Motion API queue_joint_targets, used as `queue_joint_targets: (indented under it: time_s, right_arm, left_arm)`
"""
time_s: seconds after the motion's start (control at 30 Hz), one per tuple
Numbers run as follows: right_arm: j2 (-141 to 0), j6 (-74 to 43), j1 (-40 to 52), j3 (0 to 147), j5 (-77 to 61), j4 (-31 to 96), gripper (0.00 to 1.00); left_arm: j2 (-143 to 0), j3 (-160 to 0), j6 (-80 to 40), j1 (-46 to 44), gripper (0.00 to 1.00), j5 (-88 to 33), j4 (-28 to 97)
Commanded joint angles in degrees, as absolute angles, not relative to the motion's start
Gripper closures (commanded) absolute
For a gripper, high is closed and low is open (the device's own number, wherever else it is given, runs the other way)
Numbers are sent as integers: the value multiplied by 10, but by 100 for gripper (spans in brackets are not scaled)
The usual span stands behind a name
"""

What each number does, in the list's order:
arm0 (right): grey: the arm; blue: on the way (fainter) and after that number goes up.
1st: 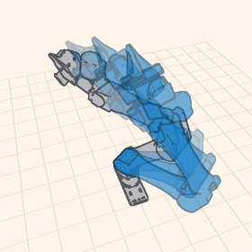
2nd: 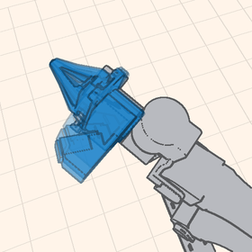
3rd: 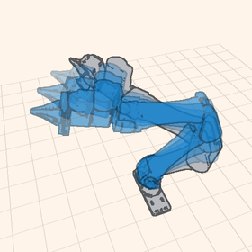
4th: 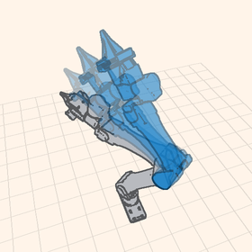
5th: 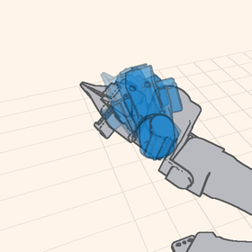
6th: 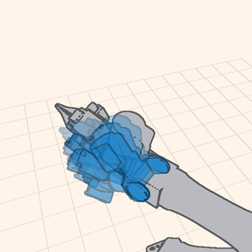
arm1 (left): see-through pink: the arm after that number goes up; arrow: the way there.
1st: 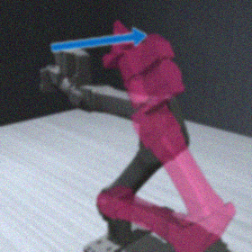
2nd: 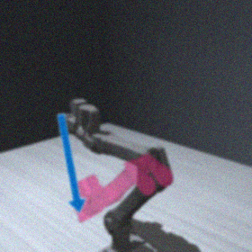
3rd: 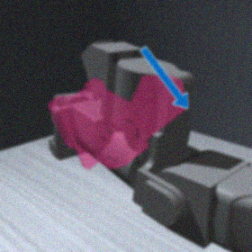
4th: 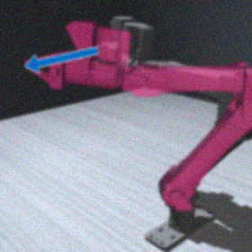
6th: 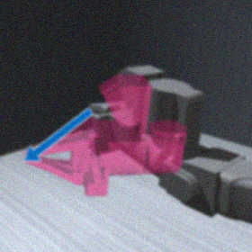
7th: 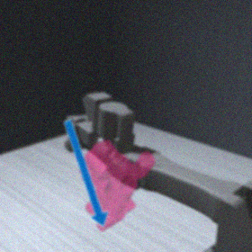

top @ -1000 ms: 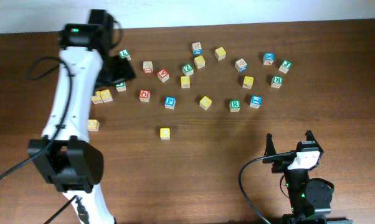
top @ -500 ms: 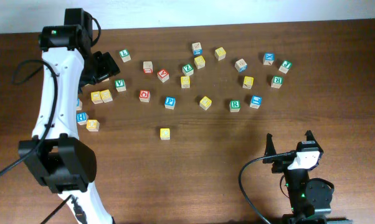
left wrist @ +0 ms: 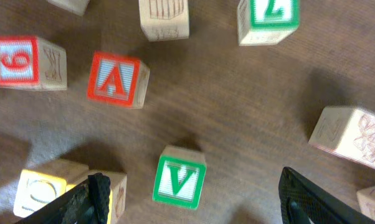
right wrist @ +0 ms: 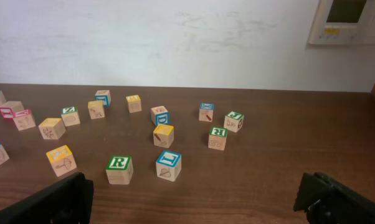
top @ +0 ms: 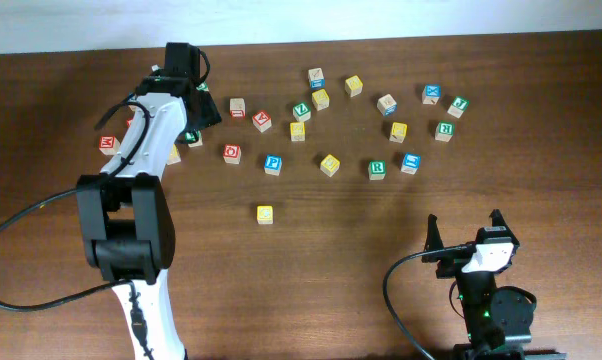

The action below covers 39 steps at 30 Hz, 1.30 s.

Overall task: Spell out CVPR
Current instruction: 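Release the C block and move the left gripper to the green V block, then grasp the green V block and carry it beside the C block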

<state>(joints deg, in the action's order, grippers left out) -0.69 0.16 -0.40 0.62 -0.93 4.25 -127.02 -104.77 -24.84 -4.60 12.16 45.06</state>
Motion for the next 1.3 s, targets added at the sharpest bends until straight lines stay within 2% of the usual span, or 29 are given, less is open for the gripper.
queue_joint_targets:
  time_s: [0.0, 0.13, 0.2, 0.27, 0.33, 0.4, 0.5, 0.57, 0.63, 0.73, 0.9, 1.0, 1.1, 1.17, 1.2, 1.27]
  right_arm:
    - [-3, 0, -8, 3, -6, 45, 2]
    - [-3, 0, -8, 3, -6, 45, 2]
    - [-3, 0, -8, 3, -6, 45, 2]
    - [-3, 0, -8, 3, -6, 45, 2]
    - [-3, 0, -8, 3, -6, 45, 2]
    - [-3, 0, -8, 3, -6, 45, 2]
    - [-3, 0, -8, 3, -6, 45, 2]
    - [-3, 0, -8, 3, -6, 45, 2]
    - [-3, 0, -8, 3, -6, 45, 2]
    - [-3, 0, -8, 3, -6, 46, 2]
    - [-3, 0, -8, 3, -6, 45, 2]
    - [-3, 0, -8, 3, -6, 45, 2]
    - [-3, 0, -8, 3, -6, 45, 2]
    - [-3, 0, -8, 3, -6, 45, 2]
    - [-3, 0, -8, 3, -6, 45, 2]
    - [-3, 0, -8, 3, -6, 45, 2]
  left_arm:
    - [-1286, -1050, -209, -43, 25, 134, 432]
    - [-1324, -1050, -209, -42, 24, 134, 425]
    - [-1336, -1050, -209, -41, 36, 133, 424]
    - [-1338, -1050, -209, -35, 41, 133, 425]
    - [-1338, -1050, -209, -35, 57, 133, 425]
    - [-1338, -1050, -209, -35, 61, 133, 427]
    - [-1338, -1050, -209, -29, 56, 133, 437]
    - [-1338, -1050, -209, -30, 67, 133, 442]
    - [-1338, -1050, -209, -28, 69, 133, 446]
    - [-1338, -1050, -209, -28, 77, 133, 446]
    - [-1335, -1052, -209, -29, 76, 126, 455]
    - [-1302, -1056, -209, -29, 78, 57, 458]
    - [-1239, -1059, -209, -30, 78, 48, 460]
    - [-1176, -1059, -209, -30, 80, -55, 477]
    - [-1148, -1059, -210, -31, 81, -161, 493]
    - [-1125, -1059, -229, -45, 78, -259, 522]
